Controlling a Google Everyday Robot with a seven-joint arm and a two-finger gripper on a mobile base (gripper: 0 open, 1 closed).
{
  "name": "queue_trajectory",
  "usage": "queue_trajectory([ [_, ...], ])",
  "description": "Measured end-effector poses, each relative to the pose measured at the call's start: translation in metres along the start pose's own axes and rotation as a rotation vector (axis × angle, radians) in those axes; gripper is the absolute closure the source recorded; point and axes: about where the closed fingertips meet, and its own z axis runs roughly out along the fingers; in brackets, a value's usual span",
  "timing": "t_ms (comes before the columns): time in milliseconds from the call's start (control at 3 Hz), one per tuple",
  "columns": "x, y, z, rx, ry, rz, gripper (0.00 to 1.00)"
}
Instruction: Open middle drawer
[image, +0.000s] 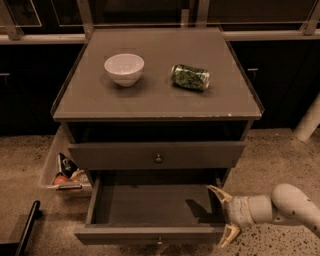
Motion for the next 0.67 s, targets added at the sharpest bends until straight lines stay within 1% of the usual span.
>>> queue_trajectory([
  [333, -0.024, -0.018, -0.023, 0.023, 0.034, -0.056, 0.00],
  [667, -0.043, -0.030, -0.045, 0.052, 0.051, -0.097, 0.00],
])
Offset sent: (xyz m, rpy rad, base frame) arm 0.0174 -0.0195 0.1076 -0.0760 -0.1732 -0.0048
